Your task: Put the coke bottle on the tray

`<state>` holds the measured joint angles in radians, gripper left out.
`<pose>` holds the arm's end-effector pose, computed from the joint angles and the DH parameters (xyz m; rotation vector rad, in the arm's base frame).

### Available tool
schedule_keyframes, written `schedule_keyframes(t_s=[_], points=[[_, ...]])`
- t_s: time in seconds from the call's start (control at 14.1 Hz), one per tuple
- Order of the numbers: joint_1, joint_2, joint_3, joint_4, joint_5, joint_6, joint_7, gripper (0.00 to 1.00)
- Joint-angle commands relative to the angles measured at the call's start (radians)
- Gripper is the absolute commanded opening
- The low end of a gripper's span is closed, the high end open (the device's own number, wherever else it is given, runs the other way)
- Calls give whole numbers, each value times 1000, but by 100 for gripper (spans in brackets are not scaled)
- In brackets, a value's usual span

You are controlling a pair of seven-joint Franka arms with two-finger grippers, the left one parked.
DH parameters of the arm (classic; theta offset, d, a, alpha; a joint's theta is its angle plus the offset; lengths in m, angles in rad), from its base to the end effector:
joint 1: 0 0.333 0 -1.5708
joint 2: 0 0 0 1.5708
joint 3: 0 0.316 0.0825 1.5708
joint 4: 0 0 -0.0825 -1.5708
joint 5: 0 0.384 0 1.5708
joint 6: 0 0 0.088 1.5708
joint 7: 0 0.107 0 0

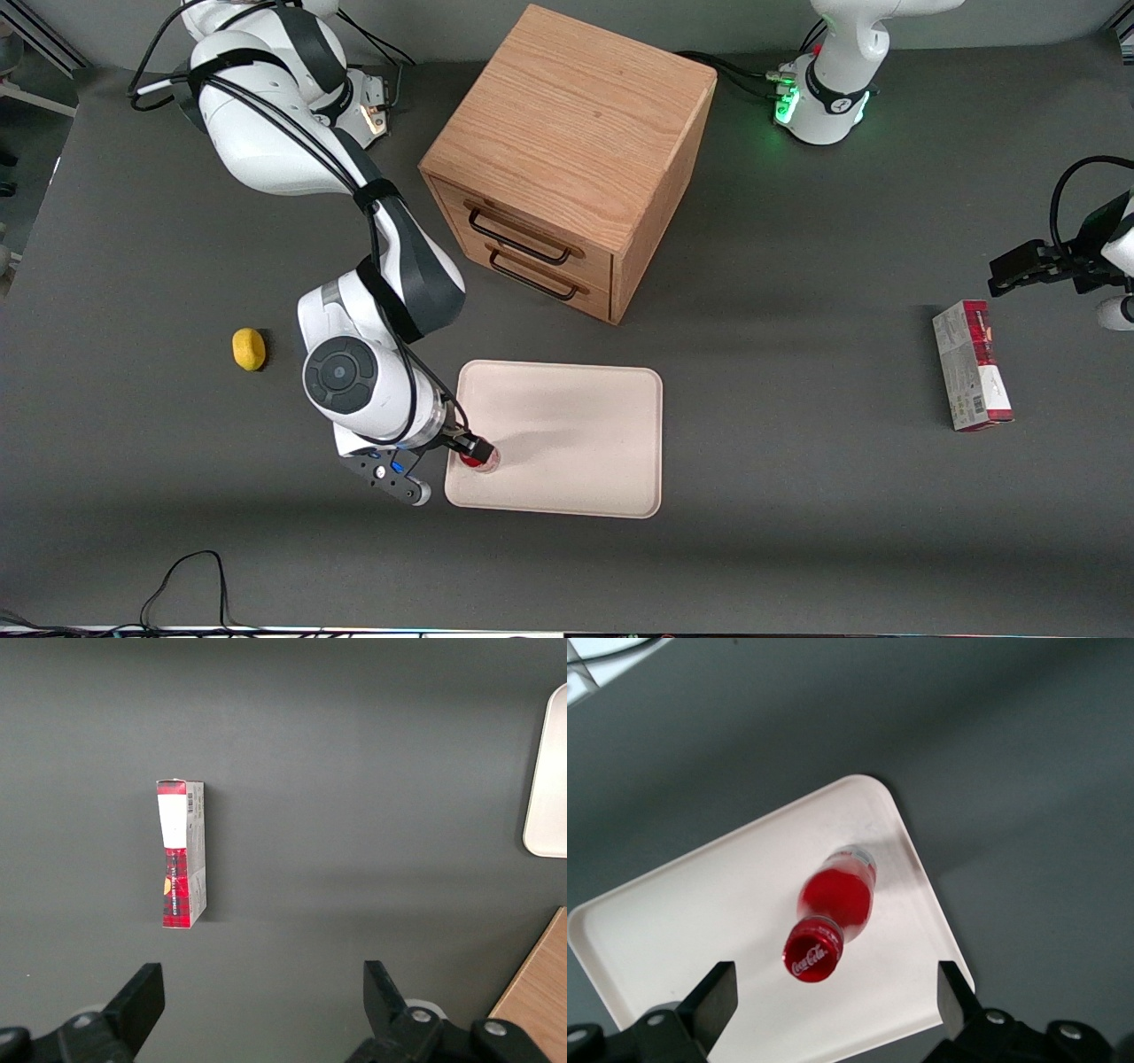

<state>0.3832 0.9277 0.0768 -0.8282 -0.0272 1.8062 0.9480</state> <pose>0.7185 0.3242 0.3654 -2.9802 0.7842 -0.0276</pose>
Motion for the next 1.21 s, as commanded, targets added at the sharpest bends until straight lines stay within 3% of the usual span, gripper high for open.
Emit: schedule_keyframes(t_s=[0.0,0.14,0.43,0.57,0.92,1.14], points=[[-23,-80,1,-40,-11,-66,-90,100],[-50,-229,-2,-217,-7,-110,-197,100],[-165,-693,-11,-824,53,33,-483,100],[-181,-841,-52,-987,59,51,-595,100],[-288,-955,-49,-1019,69,-100,-867,100],[-287,-960,-61,-939,67,-204,-934,100]])
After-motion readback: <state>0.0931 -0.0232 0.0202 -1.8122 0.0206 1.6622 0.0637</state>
